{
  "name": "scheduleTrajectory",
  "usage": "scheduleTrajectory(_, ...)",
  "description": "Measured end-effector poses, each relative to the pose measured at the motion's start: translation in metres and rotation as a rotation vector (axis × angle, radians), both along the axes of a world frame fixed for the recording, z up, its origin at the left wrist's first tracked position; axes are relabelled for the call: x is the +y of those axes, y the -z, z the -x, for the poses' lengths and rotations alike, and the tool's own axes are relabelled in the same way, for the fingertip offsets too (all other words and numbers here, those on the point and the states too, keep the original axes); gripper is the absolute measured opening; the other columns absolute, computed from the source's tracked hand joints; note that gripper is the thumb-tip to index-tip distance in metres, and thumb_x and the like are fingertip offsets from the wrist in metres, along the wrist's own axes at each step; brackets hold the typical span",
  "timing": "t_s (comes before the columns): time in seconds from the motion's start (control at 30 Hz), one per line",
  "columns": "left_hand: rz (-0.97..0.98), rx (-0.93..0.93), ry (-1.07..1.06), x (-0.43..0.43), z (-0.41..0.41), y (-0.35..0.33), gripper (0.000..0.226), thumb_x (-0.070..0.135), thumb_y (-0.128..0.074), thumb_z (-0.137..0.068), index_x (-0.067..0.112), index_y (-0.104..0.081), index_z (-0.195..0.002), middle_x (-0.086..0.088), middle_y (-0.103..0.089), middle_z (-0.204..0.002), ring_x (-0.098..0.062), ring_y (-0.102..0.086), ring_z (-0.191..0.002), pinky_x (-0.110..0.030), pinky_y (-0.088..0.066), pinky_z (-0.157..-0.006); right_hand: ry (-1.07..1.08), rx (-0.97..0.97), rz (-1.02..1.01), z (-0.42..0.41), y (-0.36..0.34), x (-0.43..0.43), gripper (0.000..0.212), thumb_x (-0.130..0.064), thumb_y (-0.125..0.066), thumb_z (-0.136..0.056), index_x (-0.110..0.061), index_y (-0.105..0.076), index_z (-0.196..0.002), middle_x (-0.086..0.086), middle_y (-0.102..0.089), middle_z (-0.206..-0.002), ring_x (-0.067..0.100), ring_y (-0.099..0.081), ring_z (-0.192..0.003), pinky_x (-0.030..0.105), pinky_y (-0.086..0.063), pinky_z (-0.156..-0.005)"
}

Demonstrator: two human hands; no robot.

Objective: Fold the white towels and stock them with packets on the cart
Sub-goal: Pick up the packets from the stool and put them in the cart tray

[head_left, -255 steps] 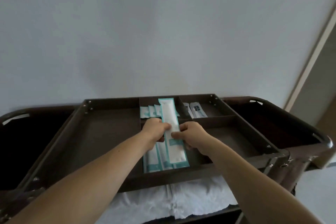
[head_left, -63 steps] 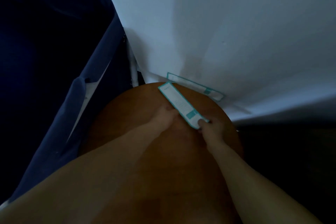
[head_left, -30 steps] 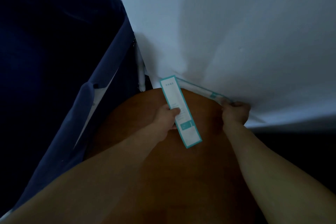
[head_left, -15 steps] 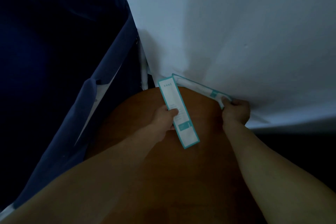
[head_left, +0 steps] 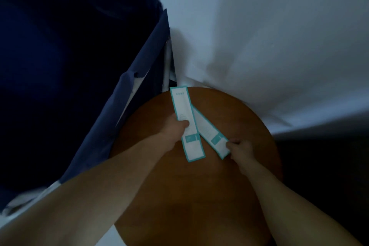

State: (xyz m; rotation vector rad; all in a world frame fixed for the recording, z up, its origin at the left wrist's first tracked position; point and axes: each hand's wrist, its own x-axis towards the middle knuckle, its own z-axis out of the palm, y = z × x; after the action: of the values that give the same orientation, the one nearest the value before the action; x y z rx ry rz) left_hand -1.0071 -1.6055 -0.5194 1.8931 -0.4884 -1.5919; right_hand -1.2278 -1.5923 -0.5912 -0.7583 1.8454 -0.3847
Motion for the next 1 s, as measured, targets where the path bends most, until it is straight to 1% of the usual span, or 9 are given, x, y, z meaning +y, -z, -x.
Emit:
scheduleTrajectory(0.13,-0.026,-0.043,0.019,0.032,-0.013,0.004,0.030,-0.004,-0.057,-0.094,0.001,-0.058,-0.123,-0.015,-0.064,-0.114,-0.026,-0.061,-0.094,-0.033,-0.053,-0.074,-0.053,0.032,-0.023,-0.013,0.001,0.037,0.018,-0.007,-0.067,-0.085,-0.019,-0.056,-0.075,0.011,-0.063,-0.079,0.020,-0.053,-0.059,0.033,-0.043,-0.058)
scheduleTrajectory(0.2,-0.051,-0.057,0.054,0.050,-0.017,0.009,0.031,-0.002,-0.059,-0.093,0.002,-0.058,-0.123,-0.016,-0.066,-0.116,-0.026,-0.062,-0.093,-0.034,-0.053,-0.076,-0.054,0.041,-0.039,-0.019,-0.002,0.055,0.004,-0.013,-0.062,-0.085,-0.014,-0.061,-0.089,0.013,-0.065,-0.087,0.024,-0.058,-0.067,0.028,-0.042,-0.053)
scheduleTrajectory(0.3,-0.072,-0.073,0.116,0.075,-0.023,0.014,0.029,0.001,-0.060,-0.093,0.005,-0.060,-0.122,-0.015,-0.067,-0.116,-0.027,-0.064,-0.094,-0.034,-0.053,-0.077,-0.107,0.109,-0.061,-0.026,0.002,0.080,0.056,-0.034,-0.049,-0.063,-0.004,-0.068,-0.106,0.018,-0.067,-0.092,0.033,-0.065,-0.081,0.032,-0.047,-0.057)
scheduleTrajectory(0.4,-0.070,-0.071,0.152,0.090,-0.032,0.016,0.027,0.004,-0.060,-0.093,0.005,-0.061,-0.120,-0.016,-0.068,-0.116,-0.030,-0.066,-0.095,-0.034,-0.053,-0.073,-0.113,0.083,-0.096,-0.037,0.007,0.099,0.064,-0.047,-0.057,-0.056,-0.004,-0.071,-0.102,0.016,-0.071,-0.092,0.035,-0.069,-0.088,0.042,-0.055,-0.074)
scheduleTrajectory(0.47,-0.063,-0.078,0.180,0.098,-0.037,0.016,0.024,0.006,-0.061,-0.094,0.005,-0.061,-0.118,-0.016,-0.068,-0.115,-0.030,-0.067,-0.094,-0.034,-0.054,-0.070,-0.144,0.092,-0.068,-0.042,0.013,0.107,0.062,-0.056,-0.075,-0.056,-0.008,-0.073,-0.095,0.009,-0.073,-0.085,0.028,-0.071,-0.080,0.039,-0.058,-0.074)
scheduleTrajectory(0.6,-0.052,-0.094,0.223,0.108,-0.044,0.012,0.021,0.005,-0.060,-0.094,0.007,-0.061,-0.115,-0.014,-0.067,-0.116,-0.029,-0.067,-0.094,-0.036,-0.055,-0.073,-0.194,0.084,0.032,-0.060,0.007,0.120,0.016,-0.026,-0.073,-0.087,-0.011,-0.069,-0.092,0.004,-0.063,-0.067,0.010,-0.059,-0.050,0.026,-0.047,-0.051)
scheduleTrajectory(0.7,-0.022,-0.089,0.248,0.113,-0.047,-0.002,0.021,0.002,-0.058,-0.095,0.004,-0.061,-0.116,-0.016,-0.067,-0.115,-0.030,-0.065,-0.093,-0.034,-0.052,-0.070,-0.124,-0.003,0.008,-0.071,-0.009,0.132,0.011,-0.022,-0.068,-0.091,-0.013,-0.066,-0.085,0.008,-0.065,-0.068,0.004,-0.056,-0.039,0.020,-0.042,-0.039)
scheduleTrajectory(0.87,0.069,-0.091,0.260,0.108,-0.036,-0.056,0.015,0.007,-0.059,-0.095,0.006,-0.061,-0.111,-0.012,-0.067,-0.103,-0.024,-0.064,-0.082,-0.029,-0.051,-0.064,0.156,-0.142,0.205,-0.070,-0.086,0.147,0.008,-0.011,-0.060,-0.096,-0.009,-0.065,-0.091,0.002,-0.068,-0.077,0.002,-0.064,-0.054,0.021,-0.053,-0.058)
scheduleTrajectory(1.0,0.215,-0.108,0.276,0.102,-0.008,-0.119,0.007,0.014,-0.060,-0.095,0.009,-0.060,-0.099,-0.010,-0.066,-0.097,-0.022,-0.063,-0.080,-0.025,-0.048,-0.060,0.262,-0.141,0.348,-0.051,-0.167,0.160,0.007,-0.009,-0.064,-0.094,-0.007,-0.066,-0.099,0.017,-0.073,-0.097,0.029,-0.070,-0.084,0.045,-0.058,-0.079)
